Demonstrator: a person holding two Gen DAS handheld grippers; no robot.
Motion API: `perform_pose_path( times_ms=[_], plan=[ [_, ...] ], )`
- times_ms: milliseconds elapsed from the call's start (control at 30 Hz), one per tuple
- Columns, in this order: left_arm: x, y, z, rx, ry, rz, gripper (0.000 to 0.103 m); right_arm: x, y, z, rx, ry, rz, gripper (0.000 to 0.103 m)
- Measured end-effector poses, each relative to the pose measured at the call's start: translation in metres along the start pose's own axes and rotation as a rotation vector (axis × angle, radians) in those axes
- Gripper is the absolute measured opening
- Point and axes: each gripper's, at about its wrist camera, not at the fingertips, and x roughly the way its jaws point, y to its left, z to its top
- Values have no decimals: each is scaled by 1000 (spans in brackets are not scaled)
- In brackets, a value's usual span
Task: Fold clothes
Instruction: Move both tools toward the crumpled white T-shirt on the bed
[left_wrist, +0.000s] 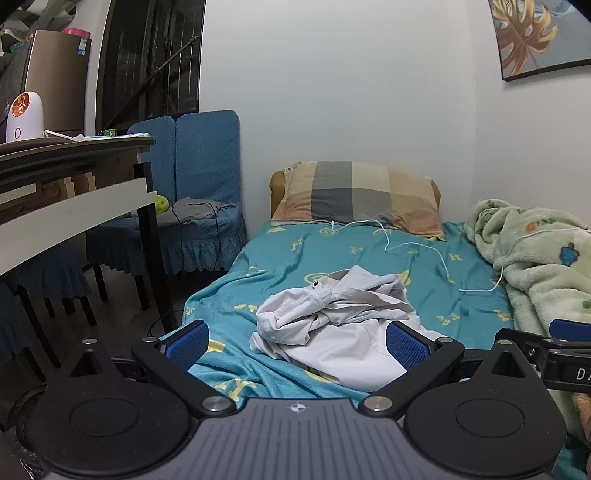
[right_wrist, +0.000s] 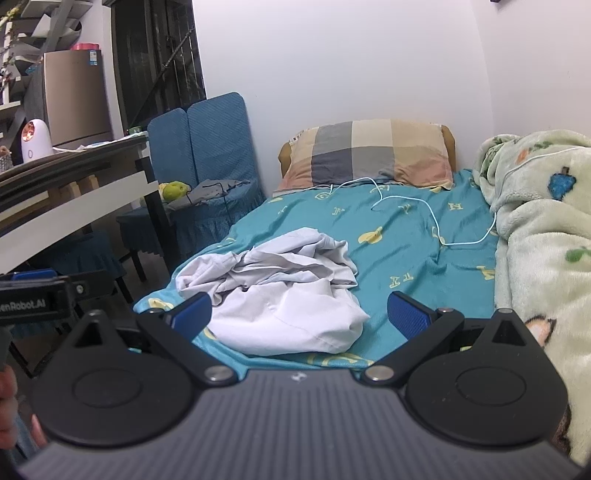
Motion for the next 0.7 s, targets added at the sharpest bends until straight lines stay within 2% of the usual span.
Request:
perform_pose_path(
  times_ms=[267, 700],
  plan=[
    [1, -2, 1, 4, 23, -33, 103, -2, 0, -1, 10, -21, 9, 103],
    [-3, -13, 3, 23, 1, -32, 103, -5, -1, 2, 19, -39, 27, 103]
  ],
)
